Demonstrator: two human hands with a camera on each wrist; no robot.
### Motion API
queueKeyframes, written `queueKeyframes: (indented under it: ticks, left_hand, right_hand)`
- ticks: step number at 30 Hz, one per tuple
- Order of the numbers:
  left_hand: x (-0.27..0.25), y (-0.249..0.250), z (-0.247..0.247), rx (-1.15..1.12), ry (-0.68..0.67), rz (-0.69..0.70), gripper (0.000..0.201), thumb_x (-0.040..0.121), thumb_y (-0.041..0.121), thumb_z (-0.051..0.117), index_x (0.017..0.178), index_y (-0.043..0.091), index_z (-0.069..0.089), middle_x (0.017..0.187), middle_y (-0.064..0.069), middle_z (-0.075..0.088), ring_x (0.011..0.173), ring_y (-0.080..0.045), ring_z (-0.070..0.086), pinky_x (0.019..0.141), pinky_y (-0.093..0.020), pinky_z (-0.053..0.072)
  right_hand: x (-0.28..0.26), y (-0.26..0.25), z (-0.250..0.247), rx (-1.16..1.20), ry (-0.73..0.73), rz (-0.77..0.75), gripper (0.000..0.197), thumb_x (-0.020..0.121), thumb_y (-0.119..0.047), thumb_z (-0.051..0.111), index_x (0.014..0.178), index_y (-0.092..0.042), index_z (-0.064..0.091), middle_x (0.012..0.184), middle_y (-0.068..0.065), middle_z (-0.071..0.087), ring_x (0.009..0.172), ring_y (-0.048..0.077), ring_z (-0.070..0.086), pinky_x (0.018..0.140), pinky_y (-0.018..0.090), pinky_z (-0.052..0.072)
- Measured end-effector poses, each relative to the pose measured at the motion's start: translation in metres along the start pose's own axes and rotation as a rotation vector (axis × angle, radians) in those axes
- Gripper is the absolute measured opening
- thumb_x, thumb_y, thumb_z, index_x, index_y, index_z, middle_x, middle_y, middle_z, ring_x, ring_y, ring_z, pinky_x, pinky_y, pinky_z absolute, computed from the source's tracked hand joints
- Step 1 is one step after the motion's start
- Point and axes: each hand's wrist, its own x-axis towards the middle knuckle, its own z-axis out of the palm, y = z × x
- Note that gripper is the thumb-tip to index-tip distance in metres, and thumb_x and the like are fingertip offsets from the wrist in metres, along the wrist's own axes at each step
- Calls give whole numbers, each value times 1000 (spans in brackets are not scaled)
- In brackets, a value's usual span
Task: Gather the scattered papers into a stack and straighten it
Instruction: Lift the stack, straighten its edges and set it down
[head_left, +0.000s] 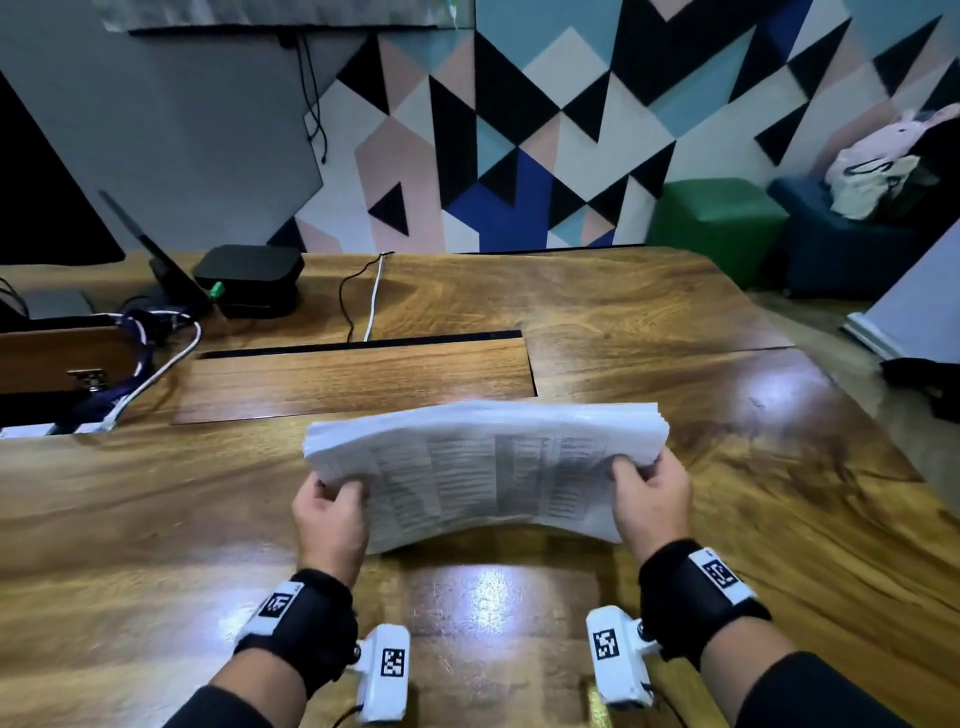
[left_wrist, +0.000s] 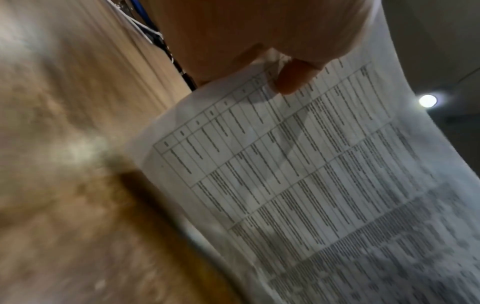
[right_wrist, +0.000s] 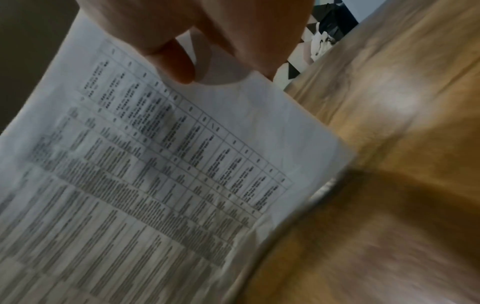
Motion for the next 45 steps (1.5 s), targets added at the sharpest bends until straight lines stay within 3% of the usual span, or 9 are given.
queueKeyframes:
  ticks: [6,13,16,20,23,27,31,40,45]
  left_hand:
    - [4,9,5,88,-67,93,19,85,-11,55,85,7,62,77,-5,63,79,-18,57,53,-4,46]
    - [31,111,24,579,-262,642,10,70,24,49,73,18,57,61,0,61,68,-30,62,60,-39,51]
    - [16,140,39,745,-260,824,13,69,23,47,72,10,49,58,-4,56,63,-35,55,55,-40,47]
    - [1,151,45,780,-303,874,22,68,21,49,60,25,29,50,3,37,56,-30,40,51,-31,32]
    - [9,143,33,564,-263,962,14,72,18,59,80,30,58,78,4,62,82,-28,61,74,-39,50]
    - [32,103,10,170,-96,495,80,69,28,69,141,9,40,142,-8,47,135,-21,43,114,-36,34]
    - [24,67,17,-378,-478,-178,57,67,19,60,120,-3,54,114,-18,64,109,-37,58,79,-38,57]
    - [-23,73,38,-261,-263,260,28,95,-9,47,118,4,56,101,4,73,95,-7,68,83,-22,56]
    - [-42,41,40,-285,-279,179,26,83,5,53,101,23,57,94,7,71,89,-7,65,75,-24,54]
  right_hand:
    - [-3,13,-13,-137,-51,93,26,83,11,55,90,-14,59,84,0,66,82,22,63,58,6,48]
    - [4,-82,-7,-387,-199,-400,79,72,-18,64,143,-21,31,139,-7,39,130,7,37,112,27,27]
    - [-9,-104,20,-427,-639,-319,57,73,-17,64,125,-34,49,117,-20,60,110,-1,56,99,20,41]
    - [-8,-97,31,-369,-539,-221,31,78,-4,57,64,-32,62,54,-17,54,52,-2,44,54,21,36]
    - [-5,-94,27,-254,-520,-174,17,83,0,58,73,-12,64,62,-5,51,60,6,42,57,26,33]
    - [-1,-93,21,-88,-462,-103,10,87,5,55,93,12,58,89,41,56,75,19,47,69,35,37]
    - [0,-96,20,16,-418,-96,14,89,7,53,100,8,62,103,39,61,85,20,54,77,37,43]
    - [-15,-81,24,78,-238,-177,35,85,13,54,84,-21,61,70,-15,71,64,-6,61,61,12,48]
    - [-33,-48,31,110,-170,-26,37,85,18,48,94,-15,60,80,-7,71,69,-6,67,64,16,51]
